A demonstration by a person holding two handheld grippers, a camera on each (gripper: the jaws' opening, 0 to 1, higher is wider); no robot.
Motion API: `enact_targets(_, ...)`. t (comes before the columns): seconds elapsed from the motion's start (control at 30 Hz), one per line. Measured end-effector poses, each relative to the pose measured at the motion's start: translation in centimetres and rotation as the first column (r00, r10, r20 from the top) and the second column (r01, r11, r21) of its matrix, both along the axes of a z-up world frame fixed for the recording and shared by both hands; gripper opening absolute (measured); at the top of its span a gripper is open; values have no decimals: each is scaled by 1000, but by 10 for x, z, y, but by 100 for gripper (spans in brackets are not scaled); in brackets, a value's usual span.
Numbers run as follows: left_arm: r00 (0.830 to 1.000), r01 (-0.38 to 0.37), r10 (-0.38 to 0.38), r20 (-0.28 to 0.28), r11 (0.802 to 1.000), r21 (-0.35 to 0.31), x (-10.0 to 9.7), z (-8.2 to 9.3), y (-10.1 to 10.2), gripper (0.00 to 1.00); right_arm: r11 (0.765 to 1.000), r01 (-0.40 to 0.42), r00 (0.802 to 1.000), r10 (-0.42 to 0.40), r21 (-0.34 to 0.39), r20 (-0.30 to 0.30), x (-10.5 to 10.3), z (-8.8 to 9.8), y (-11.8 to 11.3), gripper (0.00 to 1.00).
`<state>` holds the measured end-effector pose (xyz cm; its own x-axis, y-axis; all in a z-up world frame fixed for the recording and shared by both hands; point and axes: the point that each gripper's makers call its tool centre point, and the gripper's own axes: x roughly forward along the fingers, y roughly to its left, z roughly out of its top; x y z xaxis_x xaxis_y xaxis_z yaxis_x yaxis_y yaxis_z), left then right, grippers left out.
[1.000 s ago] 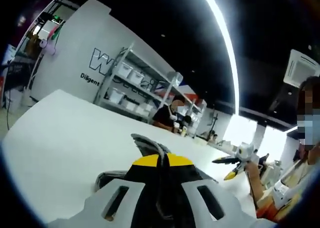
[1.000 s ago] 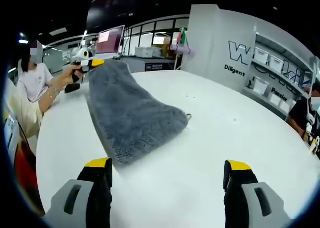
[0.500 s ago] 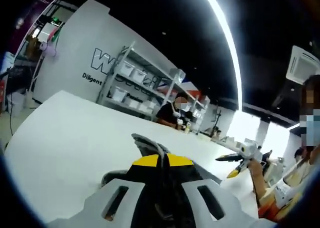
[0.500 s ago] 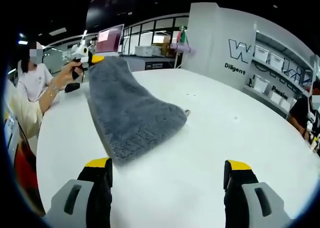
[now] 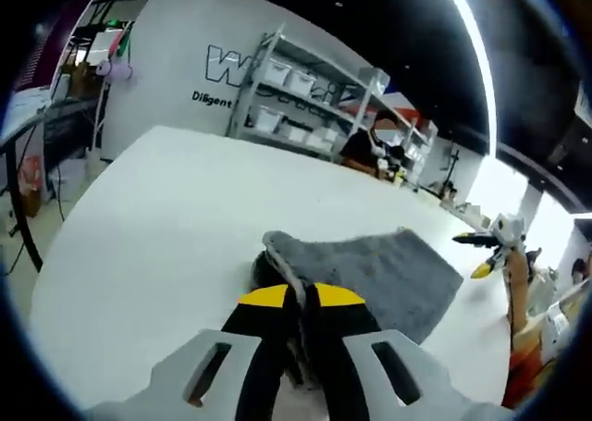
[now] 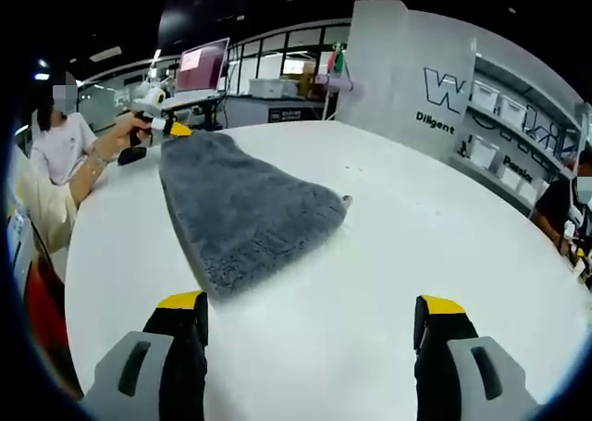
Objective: Fold the towel on the table until its edges align and the towel forms a compact rectangular stack.
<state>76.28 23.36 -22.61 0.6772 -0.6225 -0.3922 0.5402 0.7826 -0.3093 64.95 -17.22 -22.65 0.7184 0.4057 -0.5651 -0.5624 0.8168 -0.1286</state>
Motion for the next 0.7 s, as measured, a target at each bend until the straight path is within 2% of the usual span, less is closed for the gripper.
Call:
enact_targets(0.1, 1000, -18, 20, -24, 997, 81, 2, -15, 8, 14, 1000, -1, 1000, 1, -1, -2, 0, 0, 0, 94)
enact_targets(0.47, 997, -13, 20, -70, 995, 101, 2, -32, 7, 18, 1000, -5, 1000, 5, 1, 0, -2, 0, 2, 94)
enact_targets(0.57, 998, -6, 13, -66, 995, 99, 2, -31, 5, 17, 1000, -5, 1000, 5, 2, -2, -2, 0, 2, 96)
enact_targets(0.7, 1000, 7, -4, -29, 997, 78, 3, -19, 5, 20, 1000, 6, 1000, -6, 6, -10, -1, -2, 0, 98)
